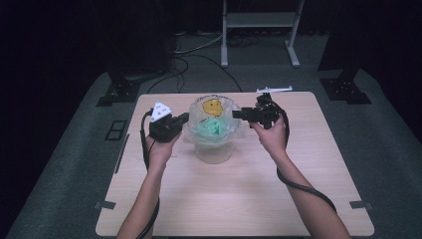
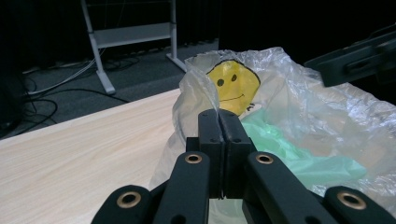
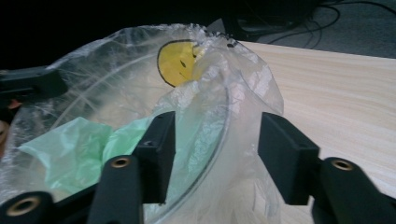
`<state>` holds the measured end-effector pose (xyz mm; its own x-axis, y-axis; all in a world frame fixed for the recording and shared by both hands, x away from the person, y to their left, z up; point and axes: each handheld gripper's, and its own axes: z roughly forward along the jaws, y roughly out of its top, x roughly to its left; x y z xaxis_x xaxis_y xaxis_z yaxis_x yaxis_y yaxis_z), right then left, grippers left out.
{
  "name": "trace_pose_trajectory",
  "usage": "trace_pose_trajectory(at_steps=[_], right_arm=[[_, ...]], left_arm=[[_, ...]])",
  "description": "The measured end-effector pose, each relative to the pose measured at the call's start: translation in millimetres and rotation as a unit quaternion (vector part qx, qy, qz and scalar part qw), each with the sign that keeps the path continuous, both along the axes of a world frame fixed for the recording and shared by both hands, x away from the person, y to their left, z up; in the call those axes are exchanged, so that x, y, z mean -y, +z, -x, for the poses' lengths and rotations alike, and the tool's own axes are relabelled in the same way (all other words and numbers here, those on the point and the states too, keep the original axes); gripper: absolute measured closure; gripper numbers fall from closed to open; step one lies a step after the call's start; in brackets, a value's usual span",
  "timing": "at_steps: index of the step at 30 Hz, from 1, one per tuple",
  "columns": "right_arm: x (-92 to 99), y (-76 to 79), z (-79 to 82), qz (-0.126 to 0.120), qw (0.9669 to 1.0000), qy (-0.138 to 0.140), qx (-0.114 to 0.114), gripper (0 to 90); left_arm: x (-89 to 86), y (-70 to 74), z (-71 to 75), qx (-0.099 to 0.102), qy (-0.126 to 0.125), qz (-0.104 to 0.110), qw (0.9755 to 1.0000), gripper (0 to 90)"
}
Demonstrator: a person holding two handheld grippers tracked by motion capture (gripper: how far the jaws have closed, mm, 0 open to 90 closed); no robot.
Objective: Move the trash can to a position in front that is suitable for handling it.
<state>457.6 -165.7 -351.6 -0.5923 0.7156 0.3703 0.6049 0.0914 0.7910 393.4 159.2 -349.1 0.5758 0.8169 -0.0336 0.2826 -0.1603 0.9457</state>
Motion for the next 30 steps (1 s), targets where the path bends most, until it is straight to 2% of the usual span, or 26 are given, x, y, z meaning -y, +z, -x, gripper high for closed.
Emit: trace_pose_trajectory(at_steps=[3, 6, 8, 10, 11, 14, 20, 23, 30], right_arm=[[-3.1, 0.8, 1.0, 0.009, 0.9999, -0.011, 0.004, 60.8], [-4.3, 2.5, 3.1, 0.012, 0.9998, -0.017, 0.006, 75.4], [-5.5, 4.6, 4.3, 0.013, 0.9996, -0.023, 0.006, 81.2], [-5.6, 8.2, 5.3, 0.020, 0.9992, -0.030, 0.016, 87.1], [-5.5, 9.5, 5.8, 0.017, 0.9993, -0.030, 0.018, 90.0], [-5.4, 15.5, 7.8, 0.018, 0.9990, -0.030, 0.027, 90.0], [-8.7, 26.8, 14.4, 0.003, 0.9996, -0.004, 0.027, 90.0], [-11.2, 31.2, 19.3, -0.003, 0.9993, 0.007, 0.036, 90.0], [-20.7, 28.7, 25.8, -0.015, 0.9990, 0.034, 0.027, 90.0]], left_arm=[[-1.4, 0.8, 0.4, 0.001, -0.001, 0.003, 1.0000, 89.3], [-2.1, 1.0, 0.9, 0.001, -0.003, 0.010, 0.9999, 89.3], [-2.0, 1.2, 0.9, 0.001, -0.004, 0.012, 0.9999, 89.3], [-1.6, 1.8, 1.0, 0.000, -0.006, 0.017, 0.9998, 89.2], [-1.2, 2.5, 1.1, 0.001, -0.008, 0.019, 0.9998, 89.3], [0.2, 4.7, 1.6, 0.004, -0.012, 0.020, 0.9997, 89.3], [5.5, 11.0, 4.8, 0.012, -0.021, 0.031, 0.9992, 89.3], [9.8, 11.8, 7.0, 0.015, -0.032, 0.028, 0.9990, 89.3], [25.2, 9.5, 11.4, 0.015, -0.062, 0.026, 0.9976, 89.2]])
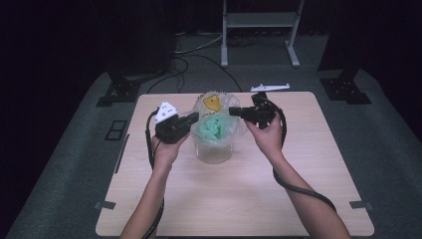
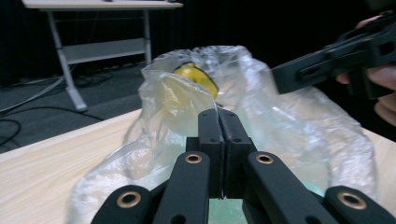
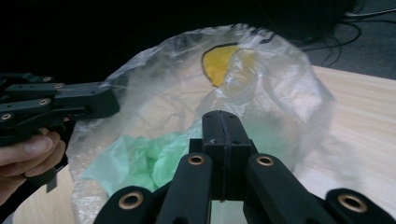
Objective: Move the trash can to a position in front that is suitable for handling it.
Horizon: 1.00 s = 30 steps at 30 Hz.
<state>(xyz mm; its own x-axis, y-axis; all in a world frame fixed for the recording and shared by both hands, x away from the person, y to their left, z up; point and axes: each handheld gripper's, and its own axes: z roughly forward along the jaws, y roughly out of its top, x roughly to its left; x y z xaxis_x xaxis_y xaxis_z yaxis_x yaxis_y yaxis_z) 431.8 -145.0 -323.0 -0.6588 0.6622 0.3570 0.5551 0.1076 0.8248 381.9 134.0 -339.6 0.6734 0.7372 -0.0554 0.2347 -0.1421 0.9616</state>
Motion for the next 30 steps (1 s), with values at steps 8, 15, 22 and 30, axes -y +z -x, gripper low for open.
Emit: trace_pose_trajectory(at_steps=[8, 15, 22, 30], right_arm=[[-10.0, 1.1, 0.4, -0.047, 0.9975, 0.041, -0.031, 90.0], [-22.4, -1.3, 0.2, -0.064, 0.9955, 0.057, -0.042, 90.0], [-23.9, -4.0, -4.8, -0.098, 0.9912, 0.065, -0.061, 90.0], [-23.0, -5.0, -7.4, -0.122, 0.9873, 0.069, -0.075, 84.1]], left_arm=[[10.6, -6.7, 2.2, -0.002, -0.019, 0.002, 0.9998, 89.2], [20.5, -7.4, 6.7, 0.002, -0.034, -0.002, 0.9994, 89.2], [25.3, -8.6, 7.3, -0.005, -0.050, -0.003, 0.9987, 89.3], [30.0, -10.2, 7.3, -0.008, -0.057, -0.007, 0.9983, 89.2]])
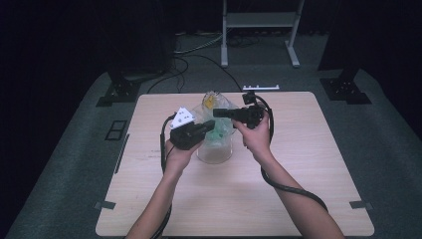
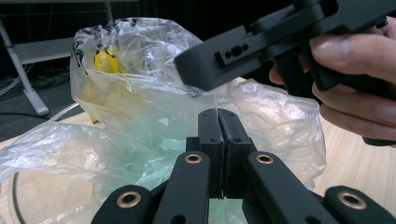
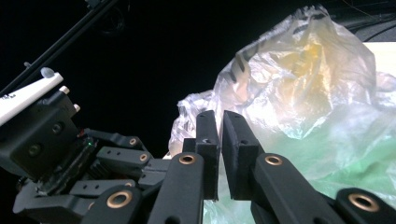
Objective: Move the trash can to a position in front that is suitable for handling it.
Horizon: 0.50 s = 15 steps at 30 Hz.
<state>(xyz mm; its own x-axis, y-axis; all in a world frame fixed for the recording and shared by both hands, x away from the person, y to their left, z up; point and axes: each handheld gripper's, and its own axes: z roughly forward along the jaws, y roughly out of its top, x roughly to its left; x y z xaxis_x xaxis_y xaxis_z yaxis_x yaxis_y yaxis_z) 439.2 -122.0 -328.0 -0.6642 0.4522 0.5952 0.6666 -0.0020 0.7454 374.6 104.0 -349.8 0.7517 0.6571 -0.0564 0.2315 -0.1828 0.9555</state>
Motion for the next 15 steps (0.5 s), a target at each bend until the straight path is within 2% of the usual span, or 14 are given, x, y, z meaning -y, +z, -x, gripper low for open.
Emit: trace_pose_trajectory(at_steps=[3, 9, 13, 15], right_arm=[[-0.4, 1.4, -1.0, 0.000, 1.0000, 0.000, -0.005, 79.7], [-6.0, 2.5, -1.5, 0.015, 0.9999, 0.003, -0.008, 73.2], [-10.2, 2.8, -1.7, 0.037, 0.9993, -0.001, -0.006, 74.8], [-11.0, 3.0, -1.8, 0.046, 0.9989, -0.003, -0.007, 81.0]], left_arm=[[1.8, -0.2, -0.2, -0.001, -0.002, -0.001, 1.0000, 89.2], [5.2, -0.2, 0.2, 0.000, -0.004, -0.003, 1.0000, 89.2], [5.7, -0.2, 0.9, 0.001, -0.005, -0.004, 1.0000, 89.2], [5.4, -0.5, 0.9, 0.000, -0.005, -0.005, 1.0000, 89.1]])
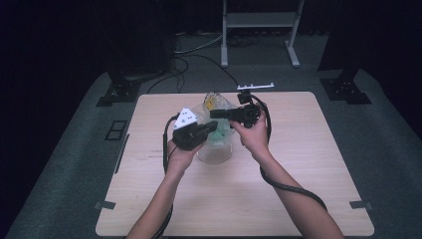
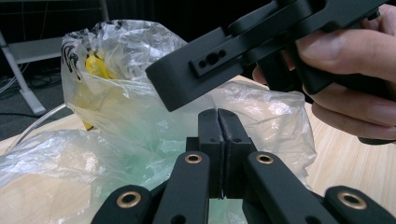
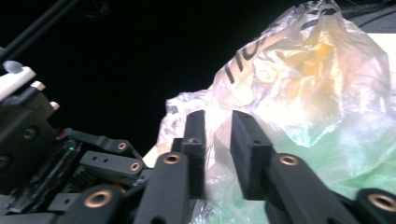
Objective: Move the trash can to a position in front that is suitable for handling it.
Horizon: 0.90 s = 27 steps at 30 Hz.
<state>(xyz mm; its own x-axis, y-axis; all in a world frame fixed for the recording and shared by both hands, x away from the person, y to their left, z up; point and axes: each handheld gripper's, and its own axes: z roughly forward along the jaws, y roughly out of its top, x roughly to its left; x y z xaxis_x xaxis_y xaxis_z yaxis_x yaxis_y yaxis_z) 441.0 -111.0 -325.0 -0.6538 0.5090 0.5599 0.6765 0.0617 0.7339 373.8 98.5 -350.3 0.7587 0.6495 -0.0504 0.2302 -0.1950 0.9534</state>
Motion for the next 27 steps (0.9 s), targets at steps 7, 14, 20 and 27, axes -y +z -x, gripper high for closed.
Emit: trace_pose_trajectory(at_steps=[7, 14, 20, 27], right_arm=[[2.7, -2.4, -2.2, 0.006, 1.0000, -0.001, -0.006, 90.0], [10.0, -7.8, -5.7, -0.013, 0.9997, -0.003, -0.020, 90.0], [14.9, -9.8, -7.2, -0.028, 0.9993, -0.005, -0.024, 90.0], [19.6, -9.0, -8.2, -0.043, 0.9988, -0.003, -0.024, 90.0]], left_arm=[[-2.4, -0.3, 1.6, -0.005, 0.005, 0.011, 0.9999, 75.9], [-6.9, 0.0, 6.4, -0.005, 0.008, 0.030, 0.9995, 58.5], [-17.0, -2.8, 11.6, -0.009, 0.027, 0.049, 0.9984, 41.0], [-32.3, -4.9, 22.1, -0.022, 0.037, 0.084, 0.9956, 26.9]])
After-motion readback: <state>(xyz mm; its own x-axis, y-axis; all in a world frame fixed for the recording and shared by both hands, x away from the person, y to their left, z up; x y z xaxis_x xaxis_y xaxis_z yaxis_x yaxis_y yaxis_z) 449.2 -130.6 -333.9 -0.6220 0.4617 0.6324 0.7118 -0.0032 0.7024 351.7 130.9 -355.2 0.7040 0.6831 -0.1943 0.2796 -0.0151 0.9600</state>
